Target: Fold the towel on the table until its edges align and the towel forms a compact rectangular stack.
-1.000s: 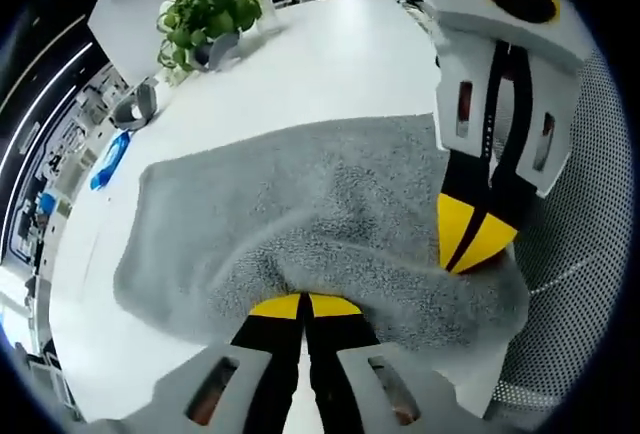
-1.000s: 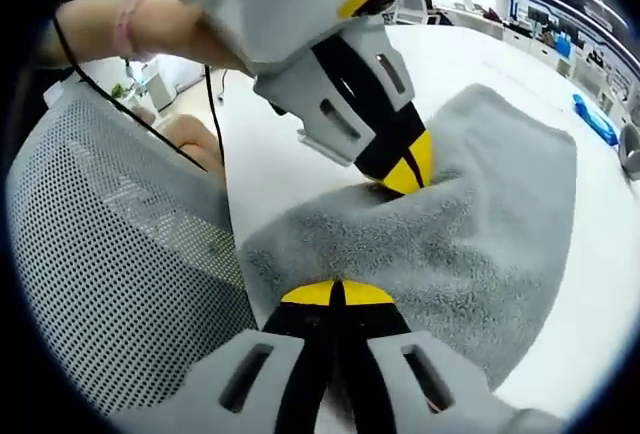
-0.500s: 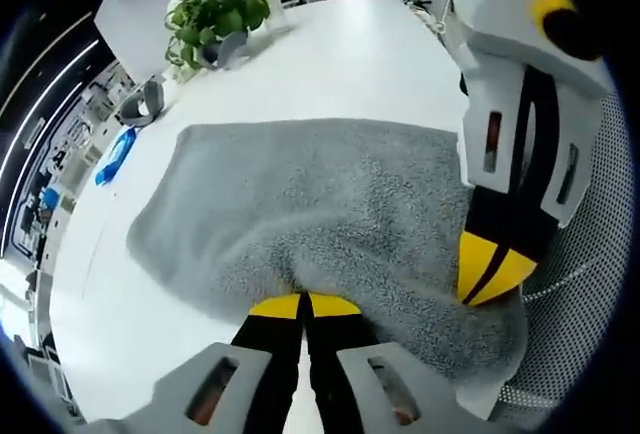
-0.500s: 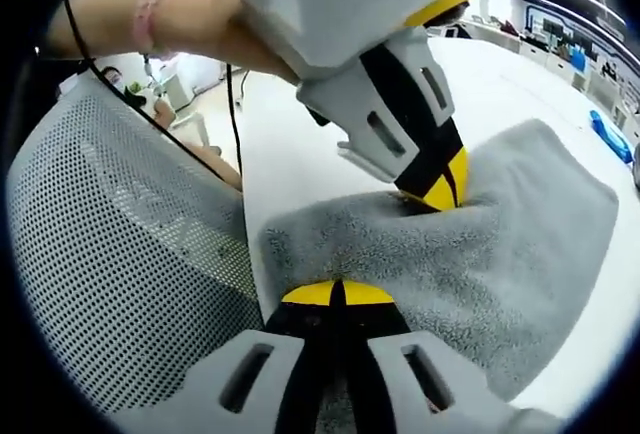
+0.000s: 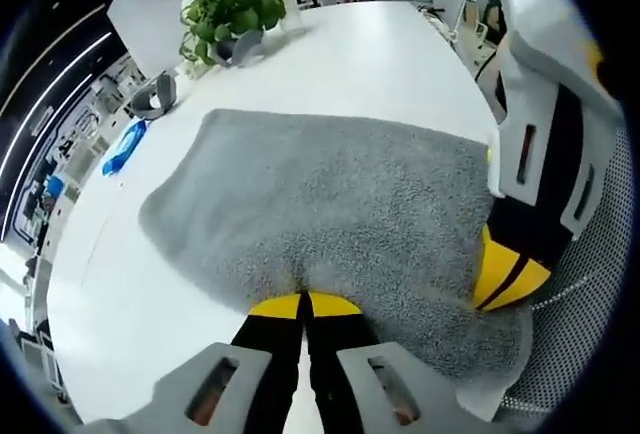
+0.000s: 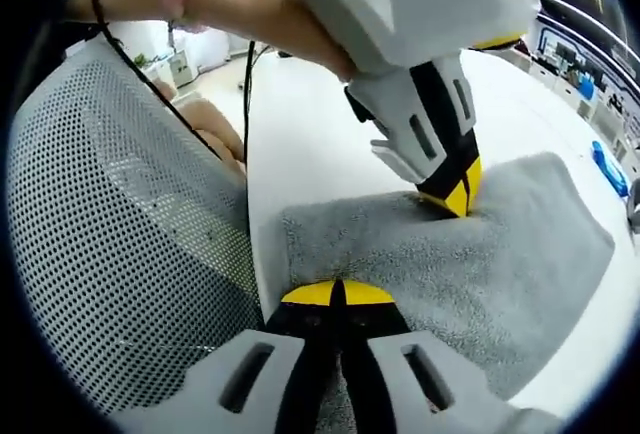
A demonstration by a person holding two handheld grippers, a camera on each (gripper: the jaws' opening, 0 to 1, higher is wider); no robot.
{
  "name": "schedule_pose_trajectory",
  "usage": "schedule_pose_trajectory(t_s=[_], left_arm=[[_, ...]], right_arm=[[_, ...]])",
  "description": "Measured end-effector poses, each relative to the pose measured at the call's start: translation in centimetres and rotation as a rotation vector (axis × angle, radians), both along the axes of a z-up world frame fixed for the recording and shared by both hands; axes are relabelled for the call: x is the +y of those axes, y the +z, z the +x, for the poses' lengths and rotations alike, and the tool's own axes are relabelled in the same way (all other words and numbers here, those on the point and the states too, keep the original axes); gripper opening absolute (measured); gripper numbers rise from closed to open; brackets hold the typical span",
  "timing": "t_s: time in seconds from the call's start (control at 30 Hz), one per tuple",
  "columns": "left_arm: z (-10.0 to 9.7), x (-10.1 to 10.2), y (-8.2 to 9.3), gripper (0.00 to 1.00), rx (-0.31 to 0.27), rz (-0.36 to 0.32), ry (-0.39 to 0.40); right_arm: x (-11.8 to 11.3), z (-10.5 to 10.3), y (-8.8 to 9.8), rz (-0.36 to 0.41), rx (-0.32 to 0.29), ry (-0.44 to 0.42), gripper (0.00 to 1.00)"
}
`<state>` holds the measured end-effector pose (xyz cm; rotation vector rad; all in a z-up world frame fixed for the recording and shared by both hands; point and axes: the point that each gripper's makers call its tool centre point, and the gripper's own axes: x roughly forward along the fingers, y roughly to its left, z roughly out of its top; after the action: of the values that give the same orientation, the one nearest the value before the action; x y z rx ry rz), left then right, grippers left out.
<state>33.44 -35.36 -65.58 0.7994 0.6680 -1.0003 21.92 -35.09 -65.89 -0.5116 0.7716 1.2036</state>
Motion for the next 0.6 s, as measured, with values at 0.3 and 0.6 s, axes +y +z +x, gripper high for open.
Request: schedule_pose_trajectory(t_s=[0.3, 0.6], left_arm=[[0.0, 0.1, 0.1, 0.01, -0.003, -0.041, 0.028], [0.0, 0.2, 0.0, 0.01, -0.005, -0.116, 0.085]], right_arm=[[0.0, 0.2, 0.0, 0.032, 0.028, -0.027, 0.0], [-2.9, 3.9, 2.3, 0.068, -0.007, -0.118, 0.0]])
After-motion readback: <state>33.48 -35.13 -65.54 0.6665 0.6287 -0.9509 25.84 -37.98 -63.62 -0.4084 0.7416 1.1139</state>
